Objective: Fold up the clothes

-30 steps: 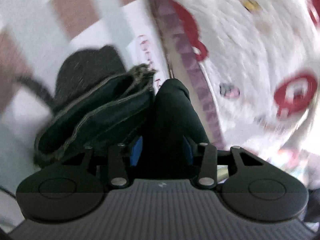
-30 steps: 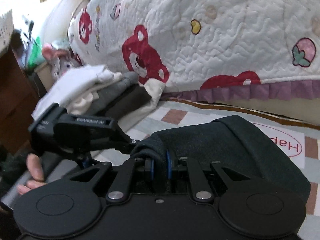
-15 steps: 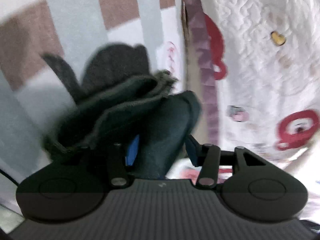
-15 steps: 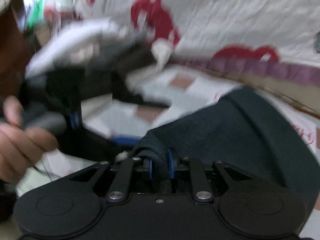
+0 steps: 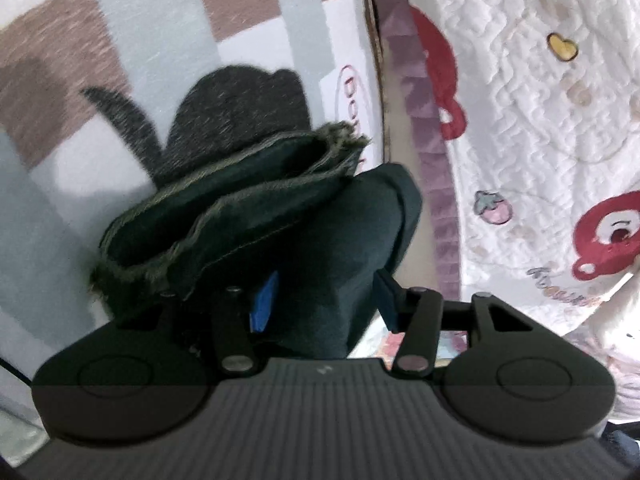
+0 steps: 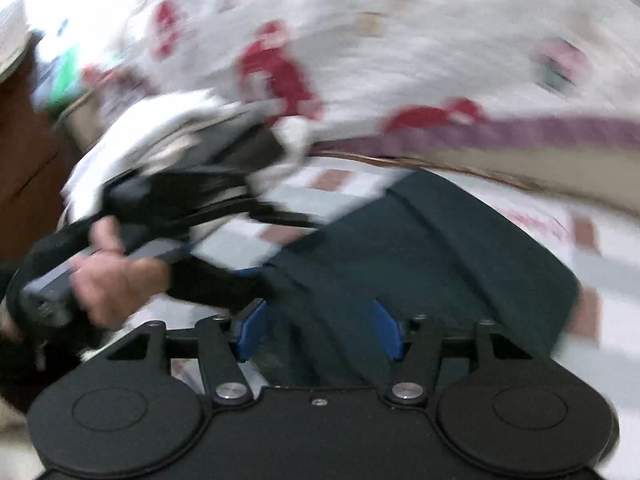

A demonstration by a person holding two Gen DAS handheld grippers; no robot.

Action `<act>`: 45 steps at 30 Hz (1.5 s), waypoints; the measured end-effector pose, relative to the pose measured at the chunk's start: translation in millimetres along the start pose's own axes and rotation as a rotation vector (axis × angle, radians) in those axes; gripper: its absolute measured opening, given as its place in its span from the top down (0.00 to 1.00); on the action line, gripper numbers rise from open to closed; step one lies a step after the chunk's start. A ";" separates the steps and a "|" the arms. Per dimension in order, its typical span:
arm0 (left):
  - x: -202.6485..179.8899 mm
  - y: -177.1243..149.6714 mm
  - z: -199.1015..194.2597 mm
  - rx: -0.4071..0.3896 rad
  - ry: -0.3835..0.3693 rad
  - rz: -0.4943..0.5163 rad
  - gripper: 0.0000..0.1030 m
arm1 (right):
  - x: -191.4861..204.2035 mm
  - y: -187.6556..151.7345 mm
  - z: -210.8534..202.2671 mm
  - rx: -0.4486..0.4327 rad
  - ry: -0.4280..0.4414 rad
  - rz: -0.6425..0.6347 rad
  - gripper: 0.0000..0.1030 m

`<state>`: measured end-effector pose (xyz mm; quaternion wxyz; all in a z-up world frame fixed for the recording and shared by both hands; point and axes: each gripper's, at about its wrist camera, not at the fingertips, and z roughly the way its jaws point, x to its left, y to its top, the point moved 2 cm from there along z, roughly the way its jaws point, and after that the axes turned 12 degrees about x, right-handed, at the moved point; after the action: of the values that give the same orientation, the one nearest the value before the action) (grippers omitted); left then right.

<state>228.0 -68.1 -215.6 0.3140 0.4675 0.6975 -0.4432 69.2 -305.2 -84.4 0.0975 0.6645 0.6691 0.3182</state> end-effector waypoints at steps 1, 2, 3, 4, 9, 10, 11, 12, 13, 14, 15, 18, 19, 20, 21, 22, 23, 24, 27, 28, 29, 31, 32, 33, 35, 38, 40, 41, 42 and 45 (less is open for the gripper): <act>-1.0 -2.5 0.7 -0.003 0.018 0.011 0.51 | -11.8 -4.0 -2.5 0.004 -0.033 0.046 0.39; -2.5 -4.5 1.2 -0.008 0.034 0.025 0.49 | -22.5 -8.1 -5.3 0.005 -0.059 0.088 0.39; -4.6 -5.8 2.2 -0.010 0.056 0.049 0.42 | -31.4 -12.2 -8.9 0.002 -0.071 0.119 0.39; -6.4 -5.7 6.1 0.000 0.083 0.085 0.35 | -40.2 -16.3 -12.4 -0.001 -0.084 0.150 0.39; -15.0 -14.6 31.7 0.020 0.270 0.292 0.63 | -59.5 -36.2 -13.6 0.015 -0.068 0.264 0.39; -20.8 -19.4 31.6 0.005 0.287 0.338 0.66 | -59.9 -40.2 -11.7 0.023 -0.061 0.276 0.39; -28.3 -24.0 28.3 -0.005 0.285 0.383 0.74 | -59.6 -42.7 -9.2 0.032 -0.059 0.285 0.39; -36.4 -27.9 22.6 -0.015 0.270 0.423 0.77 | -59.1 -44.5 -5.8 0.042 -0.062 0.293 0.39; -41.7 -31.5 14.7 -0.025 0.254 0.448 0.78 | -58.8 -45.8 -3.3 0.050 -0.067 0.297 0.39; -45.6 -35.1 6.0 -0.037 0.238 0.468 0.78 | -58.9 -47.0 -2.6 0.054 -0.073 0.301 0.39; -47.7 -40.4 -3.7 -0.048 0.234 0.496 0.78 | -59.7 -48.6 -3.4 0.054 -0.073 0.304 0.39; -39.1 -49.2 -23.4 -0.060 0.284 0.529 0.79 | -60.0 -46.6 -9.3 0.031 -0.036 0.281 0.39; -34.6 -46.4 -24.6 -0.050 0.287 0.502 0.79 | -58.6 -44.6 -10.6 0.022 -0.023 0.260 0.39; -30.9 -41.7 -23.8 -0.039 0.283 0.475 0.78 | -57.3 -42.7 -11.9 0.014 -0.010 0.240 0.39; -28.3 -37.5 -23.0 -0.030 0.274 0.455 0.78 | -54.8 -41.6 -12.6 0.010 0.003 0.208 0.40; -26.2 -34.2 -22.8 -0.025 0.265 0.439 0.78 | -50.2 -42.3 -11.9 0.016 0.013 0.154 0.45; -26.2 -32.4 -21.3 -0.022 0.262 0.435 0.78 | -45.5 -42.8 -10.5 0.027 0.019 0.102 0.52; -27.6 -32.7 -19.9 -0.022 0.264 0.443 0.78 | -40.5 -43.4 -7.8 0.043 0.017 0.054 0.58; -28.8 -34.5 -18.5 -0.019 0.262 0.456 0.78 | -27.5 -46.8 0.9 0.070 0.024 -0.057 0.68; -28.5 -34.8 -18.2 -0.018 0.258 0.454 0.78 | -22.4 -46.2 4.7 0.077 -0.001 -0.092 0.68; -27.9 -34.3 -17.6 -0.018 0.253 0.453 0.78 | -17.4 -45.5 8.5 0.084 -0.027 -0.126 0.67; -29.5 -34.8 -16.0 -0.023 0.257 0.475 0.78 | -9.7 -43.5 14.8 0.093 -0.065 -0.193 0.65; -32.1 -36.3 -14.6 -0.029 0.266 0.497 0.78 | -6.3 -42.1 17.6 0.094 -0.086 -0.227 0.62; -35.2 -38.2 -13.2 -0.035 0.275 0.520 0.78 | -2.5 -40.0 20.2 0.087 -0.118 -0.261 0.57; -42.1 -40.8 -10.6 -0.040 0.272 0.561 0.78 | 0.0 -36.1 24.0 0.061 -0.176 -0.307 0.48; -53.7 -45.4 -6.7 -0.044 0.255 0.633 0.78 | -1.0 -32.1 28.7 0.034 -0.207 -0.344 0.66; -60.1 -48.7 -3.9 -0.062 0.255 0.674 0.78 | 7.2 -32.5 31.6 0.024 -0.253 -0.390 0.97; -63.1 -50.5 -2.5 -0.071 0.257 0.696 0.78 | 11.8 -32.6 33.3 0.024 -0.282 -0.412 0.97; -66.0 -52.4 -1.0 -0.079 0.261 0.719 0.78 | 15.7 -32.4 34.9 0.019 -0.318 -0.433 0.98; -71.5 -55.8 1.9 -0.102 0.251 0.756 0.78 | 9.2 -24.1 33.0 0.016 -0.354 -0.402 0.98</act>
<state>202.3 -106.1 -137.3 0.3901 0.7255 0.5304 -0.2004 66.5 -284.6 -120.8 0.2692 0.5643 0.7626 0.1662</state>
